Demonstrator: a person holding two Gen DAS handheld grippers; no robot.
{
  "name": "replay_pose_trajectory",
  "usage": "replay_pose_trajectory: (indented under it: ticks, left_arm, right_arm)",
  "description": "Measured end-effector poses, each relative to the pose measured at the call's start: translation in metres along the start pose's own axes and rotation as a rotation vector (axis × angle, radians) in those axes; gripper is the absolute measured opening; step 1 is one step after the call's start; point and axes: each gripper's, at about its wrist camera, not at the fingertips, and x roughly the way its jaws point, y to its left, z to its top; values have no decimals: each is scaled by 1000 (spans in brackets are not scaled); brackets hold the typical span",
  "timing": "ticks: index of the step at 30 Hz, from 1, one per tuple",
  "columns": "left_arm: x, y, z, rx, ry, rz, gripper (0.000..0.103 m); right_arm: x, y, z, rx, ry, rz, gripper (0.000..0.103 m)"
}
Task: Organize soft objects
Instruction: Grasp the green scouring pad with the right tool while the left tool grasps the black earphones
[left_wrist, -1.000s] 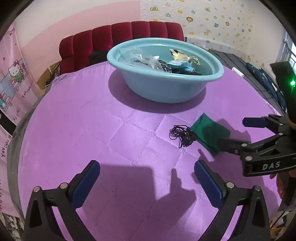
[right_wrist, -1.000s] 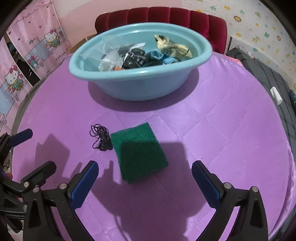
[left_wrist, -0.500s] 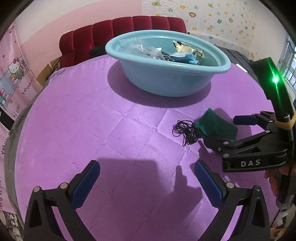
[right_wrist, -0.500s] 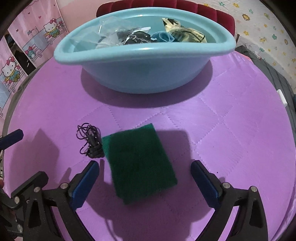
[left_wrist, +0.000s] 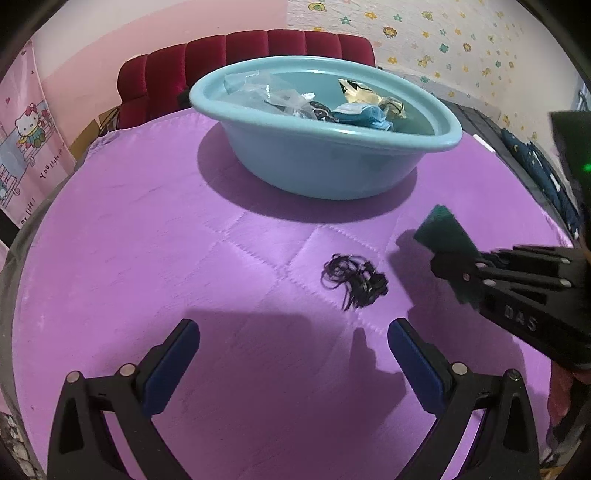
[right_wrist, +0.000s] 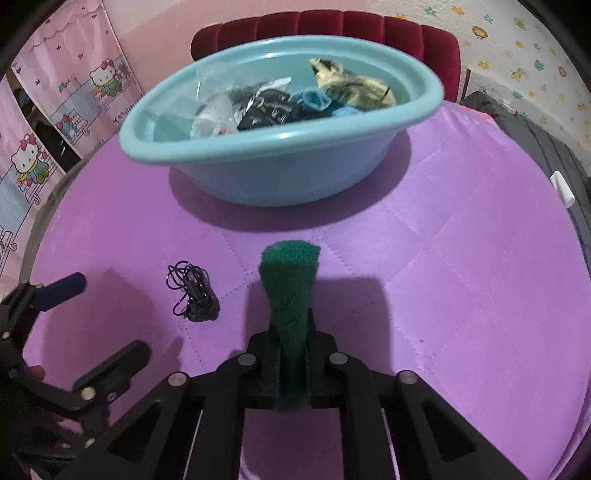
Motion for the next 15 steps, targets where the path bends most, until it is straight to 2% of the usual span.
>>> replay_pose_trajectory:
  ticks: [6,15]
  left_arm:
    - [7,-12,8,-23,-21,-8,103]
    - [29,-26,13,-38,-39,34,103]
  right_arm:
    - [-14,-11,-1,17,-19,-21,8]
    - [-22,-37,0,54,-31,-35,8]
